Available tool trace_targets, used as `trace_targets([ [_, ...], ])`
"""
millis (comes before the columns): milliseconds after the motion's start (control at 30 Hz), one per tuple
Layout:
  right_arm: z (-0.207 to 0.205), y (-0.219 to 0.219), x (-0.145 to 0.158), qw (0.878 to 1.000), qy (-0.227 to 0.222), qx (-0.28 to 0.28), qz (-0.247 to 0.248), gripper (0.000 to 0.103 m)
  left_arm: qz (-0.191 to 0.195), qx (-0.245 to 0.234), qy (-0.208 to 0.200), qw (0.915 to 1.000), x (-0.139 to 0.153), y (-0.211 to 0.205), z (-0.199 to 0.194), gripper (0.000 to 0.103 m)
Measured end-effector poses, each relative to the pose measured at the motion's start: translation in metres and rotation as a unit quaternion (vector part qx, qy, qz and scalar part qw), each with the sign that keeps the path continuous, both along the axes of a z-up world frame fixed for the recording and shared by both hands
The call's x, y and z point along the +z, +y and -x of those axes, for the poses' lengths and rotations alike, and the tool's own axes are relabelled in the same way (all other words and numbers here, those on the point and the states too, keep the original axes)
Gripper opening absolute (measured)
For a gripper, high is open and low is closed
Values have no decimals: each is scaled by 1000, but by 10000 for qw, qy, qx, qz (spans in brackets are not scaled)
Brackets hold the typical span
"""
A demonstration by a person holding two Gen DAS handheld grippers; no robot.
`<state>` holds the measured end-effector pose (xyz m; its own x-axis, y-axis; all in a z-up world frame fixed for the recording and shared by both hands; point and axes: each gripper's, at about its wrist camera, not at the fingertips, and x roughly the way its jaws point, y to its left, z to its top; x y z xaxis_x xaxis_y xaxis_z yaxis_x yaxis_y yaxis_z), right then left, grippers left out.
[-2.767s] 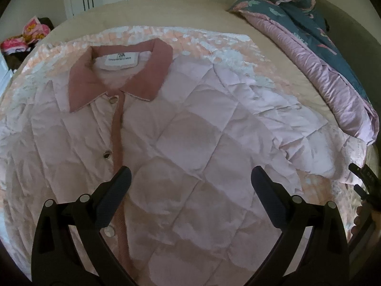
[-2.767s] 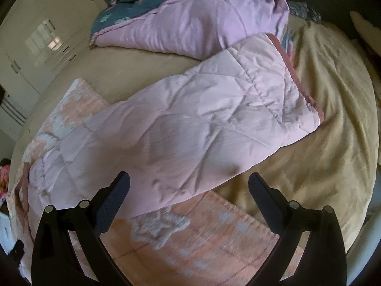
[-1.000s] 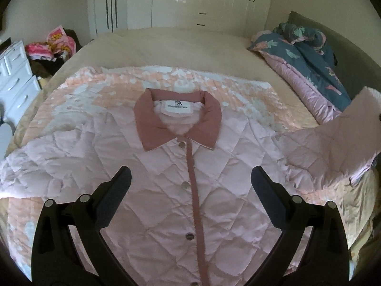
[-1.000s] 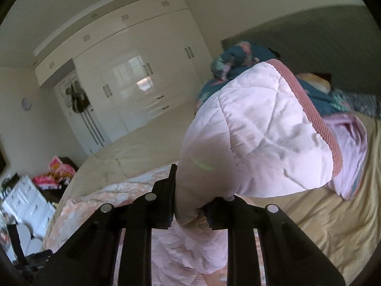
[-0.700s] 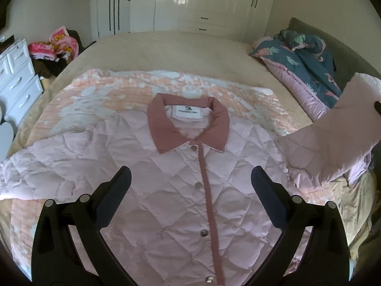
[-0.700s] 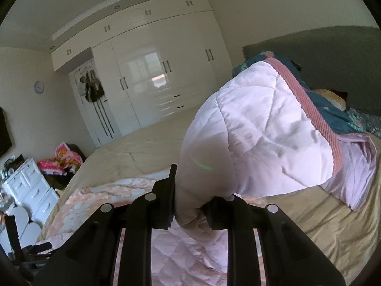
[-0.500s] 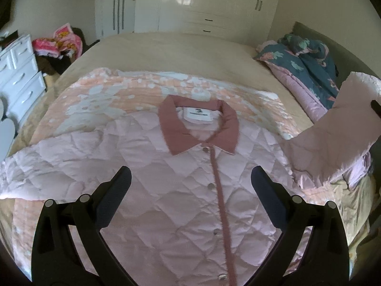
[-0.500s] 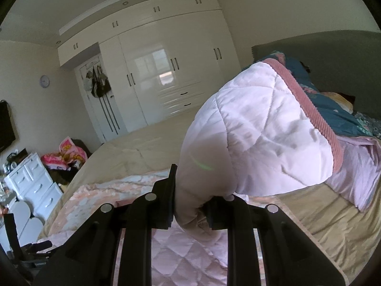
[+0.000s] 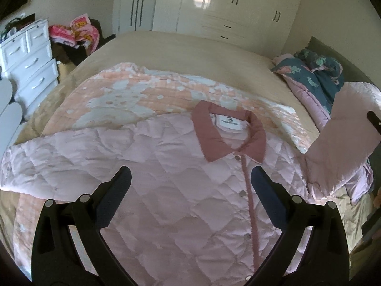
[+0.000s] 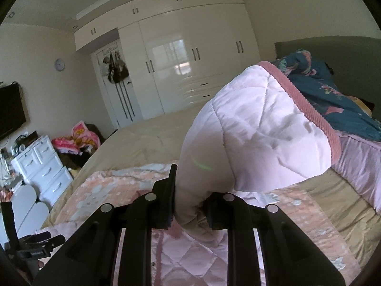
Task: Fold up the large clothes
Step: 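Grasp the sleeve cuff with the right tool and lift it, then lay the held sleeve across the jacket body and open the right tool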
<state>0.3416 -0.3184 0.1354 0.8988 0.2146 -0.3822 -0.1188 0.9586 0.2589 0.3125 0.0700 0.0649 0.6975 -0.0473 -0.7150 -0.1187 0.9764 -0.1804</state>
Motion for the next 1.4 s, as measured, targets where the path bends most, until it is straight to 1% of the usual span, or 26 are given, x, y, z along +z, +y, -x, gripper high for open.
trace_targets([
  [200, -7, 30, -11, 9997, 93, 221, 67, 19, 89, 136, 41, 9999, -7, 21, 0, 94],
  [333, -13, 49, -18, 9991, 151, 365, 121, 19, 241, 234, 45, 9994, -10, 34, 0, 94],
  [533, -14, 74, -34, 9978, 229, 611, 145, 19, 347, 405, 67, 9986, -16, 47, 2, 94],
  [700, -15, 97, -54, 9955, 368, 859, 170, 20, 455, 528, 154, 9975, -24, 57, 4, 94],
  [800, -16, 113, -65, 9937, 443, 991, 290, 21, 485, 602, 185, 9968, -29, 62, 8, 94],
  [1067, -17, 151, -95, 9892, 621, 1257, 432, 23, 707, 674, 207, 9950, -39, 74, 11, 94],
  [1300, -18, 179, -126, 9840, 885, 1478, 455, 26, 903, 717, 132, 9932, -41, 84, 14, 94],
  [1400, -17, 195, -142, 9803, 1031, 1583, 575, 26, 922, 725, 139, 9930, -42, 86, 15, 94],
])
